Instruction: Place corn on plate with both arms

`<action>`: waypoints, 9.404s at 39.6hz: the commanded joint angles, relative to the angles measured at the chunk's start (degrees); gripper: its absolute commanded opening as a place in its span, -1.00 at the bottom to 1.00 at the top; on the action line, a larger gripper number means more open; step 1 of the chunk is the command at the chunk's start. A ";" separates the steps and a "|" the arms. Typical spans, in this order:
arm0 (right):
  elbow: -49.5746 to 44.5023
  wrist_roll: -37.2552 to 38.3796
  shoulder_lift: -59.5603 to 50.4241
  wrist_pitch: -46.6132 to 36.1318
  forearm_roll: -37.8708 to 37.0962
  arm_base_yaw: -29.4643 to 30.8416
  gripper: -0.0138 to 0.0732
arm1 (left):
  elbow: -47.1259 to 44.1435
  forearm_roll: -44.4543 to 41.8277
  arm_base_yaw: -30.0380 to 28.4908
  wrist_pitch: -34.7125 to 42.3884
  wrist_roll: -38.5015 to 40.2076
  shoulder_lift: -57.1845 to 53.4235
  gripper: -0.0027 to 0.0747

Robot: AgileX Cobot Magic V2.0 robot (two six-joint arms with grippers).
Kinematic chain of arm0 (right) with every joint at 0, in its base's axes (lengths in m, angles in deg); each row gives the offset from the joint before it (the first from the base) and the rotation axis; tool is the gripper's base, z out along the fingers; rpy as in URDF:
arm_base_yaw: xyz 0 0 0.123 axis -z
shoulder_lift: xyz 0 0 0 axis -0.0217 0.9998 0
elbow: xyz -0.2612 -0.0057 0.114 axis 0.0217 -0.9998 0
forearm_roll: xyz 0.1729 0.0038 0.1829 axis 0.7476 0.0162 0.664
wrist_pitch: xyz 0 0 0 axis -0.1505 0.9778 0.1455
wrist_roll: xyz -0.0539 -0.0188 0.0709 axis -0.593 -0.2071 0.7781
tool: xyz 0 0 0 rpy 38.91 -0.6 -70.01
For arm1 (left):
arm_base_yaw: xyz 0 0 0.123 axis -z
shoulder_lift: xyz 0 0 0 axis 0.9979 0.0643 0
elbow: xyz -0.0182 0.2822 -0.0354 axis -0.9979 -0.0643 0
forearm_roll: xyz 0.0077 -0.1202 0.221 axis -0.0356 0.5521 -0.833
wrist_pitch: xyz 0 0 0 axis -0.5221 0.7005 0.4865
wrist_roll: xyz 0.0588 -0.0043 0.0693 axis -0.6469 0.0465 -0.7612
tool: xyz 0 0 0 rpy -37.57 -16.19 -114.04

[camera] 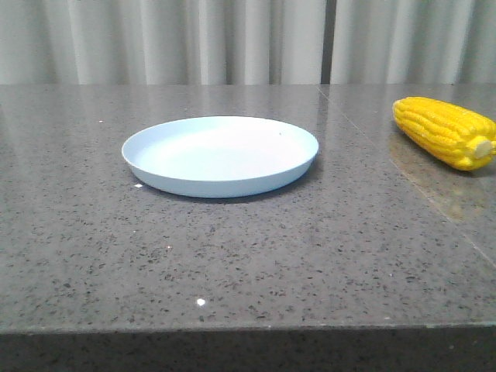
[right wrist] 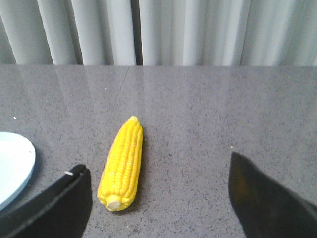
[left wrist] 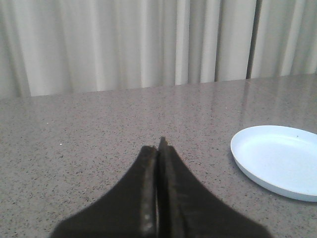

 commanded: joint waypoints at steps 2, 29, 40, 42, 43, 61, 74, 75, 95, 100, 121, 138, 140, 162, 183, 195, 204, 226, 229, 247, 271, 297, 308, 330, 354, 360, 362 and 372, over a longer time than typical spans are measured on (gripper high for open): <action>6.02 -0.37 7.34 -1.30 0.26 -0.13 0.68 | 1.48 -0.60 0.37 4.79 0.07 0.61 -0.98; 34.70 -0.37 53.68 16.33 4.00 -5.25 0.68 | 1.48 -0.60 0.37 4.79 0.07 0.61 -0.98; 39.92 -0.37 65.01 17.78 5.23 -5.25 0.68 | 1.48 -0.60 0.37 4.79 0.07 0.61 -0.98; 40.33 -0.37 65.91 18.40 5.23 -5.25 0.68 | 1.48 -0.60 0.37 4.79 0.07 0.61 -0.98; 40.35 -0.37 66.11 18.55 5.23 -5.25 0.67 | 1.48 -0.60 0.37 4.79 0.07 0.61 -0.98; 40.35 -0.37 61.79 19.73 6.23 -5.25 -0.38 | 1.48 -0.60 0.37 4.79 0.07 0.61 -0.98; 45.89 15.95 57.13 23.96 -3.59 -19.12 -0.39 | 1.48 -0.60 0.37 4.79 0.07 0.61 -0.98; 46.44 18.04 57.31 23.88 -5.07 -21.11 -0.39 | 1.48 -0.60 0.37 4.79 0.07 0.61 -0.98; 56.61 36.86 72.45 21.51 -8.70 -37.71 -0.38 | 1.48 -0.60 0.37 4.79 0.07 0.61 -0.98; 56.61 36.86 74.59 20.77 -7.30 -37.91 -0.38 | 1.48 -0.60 0.37 4.79 0.07 0.61 -0.98; 58.59 36.86 75.75 21.80 -5.74 -37.91 0.56 | 1.48 -0.60 0.37 4.79 0.07 0.61 -0.98; 67.82 32.70 70.74 32.65 -13.45 -35.01 0.54 | 1.48 -0.60 0.37 4.79 0.07 0.61 -0.98; 67.87 29.95 70.00 33.31 -13.05 -34.32 0.49 | 1.48 -0.60 0.37 4.79 0.07 0.61 -0.98; 66.26 15.56 64.22 41.84 -3.35 -15.71 -0.97 | 1.48 -0.60 0.37 4.79 0.07 0.61 -0.98; 30.37 10.03 39.84 21.36 -3.44 -8.60 -0.95 | 1.48 -0.60 0.37 4.79 0.07 0.61 -0.98; 4.68 9.99 13.82 -1.27 -11.96 -8.60 -0.96 | 1.48 -0.60 0.37 4.79 0.07 0.61 -0.98; -8.86 9.99 -5.73 -10.94 -12.24 -8.60 -0.96 | 1.48 -0.60 0.37 4.79 0.07 0.61 -0.98; -12.66 9.99 -12.78 -12.97 -12.24 -8.60 -0.96 | 1.48 -0.60 0.37 4.79 0.07 0.61 -0.98; -12.66 9.99 -12.78 -12.97 -12.24 -8.60 -0.96 | 1.48 -0.60 0.37 4.79 0.07 0.61 -0.98; -12.66 9.99 -12.78 -12.97 -12.24 -8.60 -0.96 | 1.48 -0.60 0.37 4.79 0.07 0.61 -0.98; -12.66 9.99 -12.78 -12.97 -12.24 -8.60 -0.96 | -2.72 19.59 -2.58 11.67 -22.80 -1.55 -0.98; -12.66 9.99 -12.78 -12.95 -12.24 -8.60 -0.96 | -21.35 20.56 -16.17 22.57 -16.87 -7.31 -0.98; -12.66 9.99 -12.78 -12.96 -12.24 -8.60 -0.96 | -21.35 20.56 -16.17 22.47 -16.87 -7.31 -0.98; -12.66 9.99 -12.78 -12.96 -12.24 -8.60 -0.96 | -21.35 20.56 -16.17 22.47 -16.87 -7.21 -0.98; -27.28 4.05 -21.09 -16.55 -5.35 -3.60 -0.96 | -21.35 20.56 -16.17 22.47 -16.87 -7.21 -0.98; -32.76 4.05 -25.81 -14.76 -3.51 -1.05 -0.96 | -21.35 20.56 -16.17 22.47 -16.87 -7.21 -0.98; -32.76 4.05 -26.78 -13.75 -4.36 -0.87 -0.96 | -21.35 20.56 -16.17 22.47 -16.87 -7.21 -0.98; -32.76 4.05 -26.60 -13.22 -4.67 -0.86 -0.96 | -21.35 20.56 -16.17 22.47 -16.87 -7.21 -0.98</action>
